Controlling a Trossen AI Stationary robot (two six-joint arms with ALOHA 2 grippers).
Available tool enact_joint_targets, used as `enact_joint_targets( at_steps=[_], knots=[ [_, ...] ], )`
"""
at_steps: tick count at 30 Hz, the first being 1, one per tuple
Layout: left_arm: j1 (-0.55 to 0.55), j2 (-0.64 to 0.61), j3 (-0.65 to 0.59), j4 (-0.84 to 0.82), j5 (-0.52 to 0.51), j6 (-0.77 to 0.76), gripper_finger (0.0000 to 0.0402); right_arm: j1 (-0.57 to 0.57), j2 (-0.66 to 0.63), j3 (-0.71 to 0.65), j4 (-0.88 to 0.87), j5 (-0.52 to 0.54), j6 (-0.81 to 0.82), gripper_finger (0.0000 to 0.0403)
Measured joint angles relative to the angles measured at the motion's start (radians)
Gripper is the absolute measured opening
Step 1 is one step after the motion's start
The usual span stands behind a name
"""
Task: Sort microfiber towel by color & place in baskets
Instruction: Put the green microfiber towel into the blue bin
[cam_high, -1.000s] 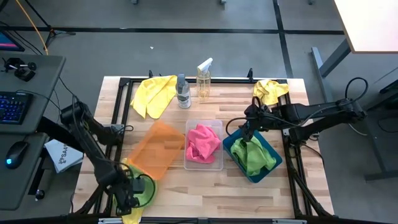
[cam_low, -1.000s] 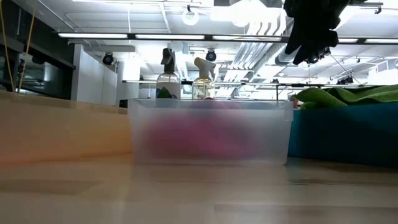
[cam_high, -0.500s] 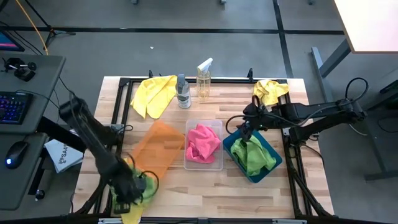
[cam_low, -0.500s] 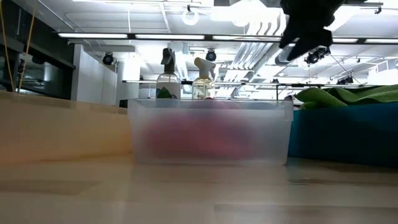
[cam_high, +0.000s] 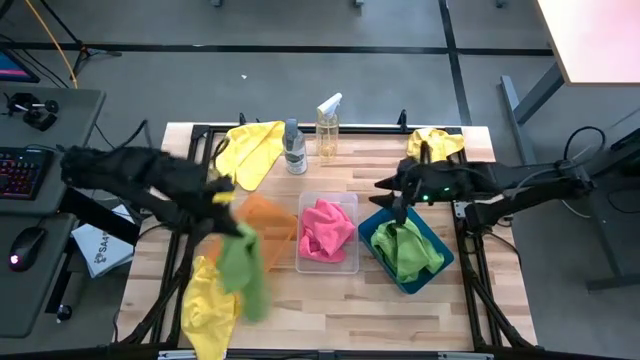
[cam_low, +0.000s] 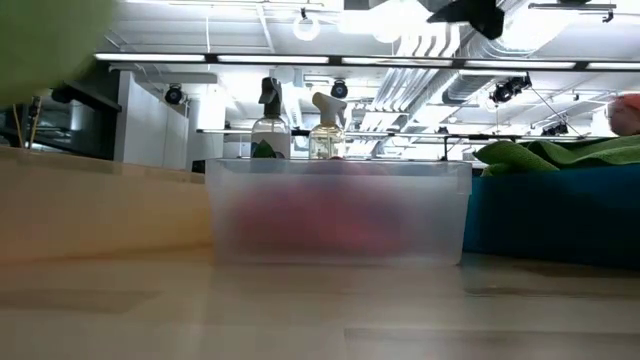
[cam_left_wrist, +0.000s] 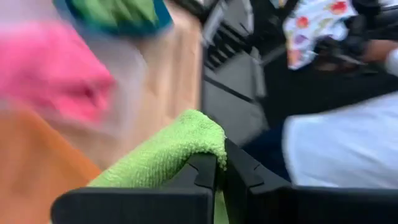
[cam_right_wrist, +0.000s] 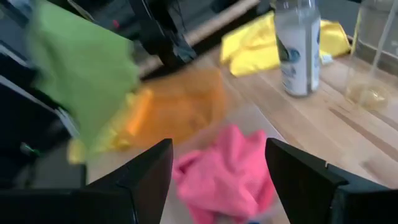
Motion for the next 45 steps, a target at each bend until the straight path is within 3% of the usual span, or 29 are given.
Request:
enact_joint_targets(
  at_steps=[5, 8, 12, 18, 24, 38, 45],
  knots=[
    [0.174, 0.149, 0.053, 0.166, 0.000, 0.357, 0.0000, 0.000, -0.064, 0.000, 0.041, 0.000, 0.024, 0.0252],
    [0.238, 0.260, 0.097, 0.397, 0.013, 0.518, 0.0000, 0.000, -0.098, 0.000, 0.084, 0.004, 0.023, 0.0252],
    [0.288, 0.419, 0.156, 0.706, 0.087, 0.618, 0.0000, 0.000, -0.146, 0.000, 0.172, 0.045, -0.005, 0.0252],
    [0.307, 0.637, 0.302, 0.979, 0.180, 0.661, 0.0000, 0.000, -0.239, 0.000, 0.279, 0.151, -0.110, 0.0252],
    [0.301, 0.813, 0.414, 1.059, 0.234, 0.660, 0.0000, 0.000, -0.308, 0.000, 0.282, 0.247, -0.169, 0.0252],
    [0.227, 1.035, 0.425, 1.086, 0.194, 0.610, 0.0000, 0.000, -0.310, 0.000, 0.248, 0.291, -0.197, 0.0252],
    [0.180, 1.160, 0.425, 1.335, 0.164, 0.583, 0.0000, 0.000, -0.310, 0.000, 0.193, 0.336, -0.173, 0.0252]
  ],
)
